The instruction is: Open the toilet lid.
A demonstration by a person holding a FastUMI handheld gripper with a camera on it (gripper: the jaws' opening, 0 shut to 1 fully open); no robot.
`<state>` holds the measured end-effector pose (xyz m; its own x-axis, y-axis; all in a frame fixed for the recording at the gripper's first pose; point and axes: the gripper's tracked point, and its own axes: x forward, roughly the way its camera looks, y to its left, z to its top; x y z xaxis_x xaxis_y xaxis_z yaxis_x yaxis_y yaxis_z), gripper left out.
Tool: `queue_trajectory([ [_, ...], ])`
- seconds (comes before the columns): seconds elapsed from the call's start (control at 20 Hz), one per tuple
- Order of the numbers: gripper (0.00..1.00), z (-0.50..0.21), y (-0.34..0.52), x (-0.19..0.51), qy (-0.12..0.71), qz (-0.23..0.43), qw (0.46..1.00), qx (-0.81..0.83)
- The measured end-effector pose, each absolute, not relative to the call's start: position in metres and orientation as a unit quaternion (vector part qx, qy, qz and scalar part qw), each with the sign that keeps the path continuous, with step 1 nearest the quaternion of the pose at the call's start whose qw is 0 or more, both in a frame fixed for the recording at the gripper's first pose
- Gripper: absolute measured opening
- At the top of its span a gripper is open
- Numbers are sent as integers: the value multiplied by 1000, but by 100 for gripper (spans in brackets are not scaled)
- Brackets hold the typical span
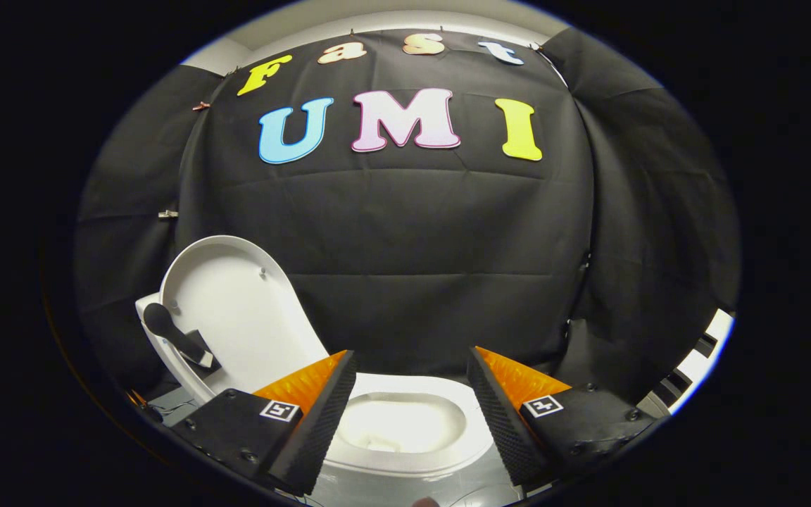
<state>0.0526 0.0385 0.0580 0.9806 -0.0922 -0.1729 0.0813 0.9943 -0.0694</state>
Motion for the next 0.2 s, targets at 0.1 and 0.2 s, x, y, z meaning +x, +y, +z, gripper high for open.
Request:
queue_trajectory([
  [0.1, 99, 58, 37, 53, 86, -43, 995, -35],
  [0.2, 99, 57, 38, 53, 86, -42, 995, -39],
])
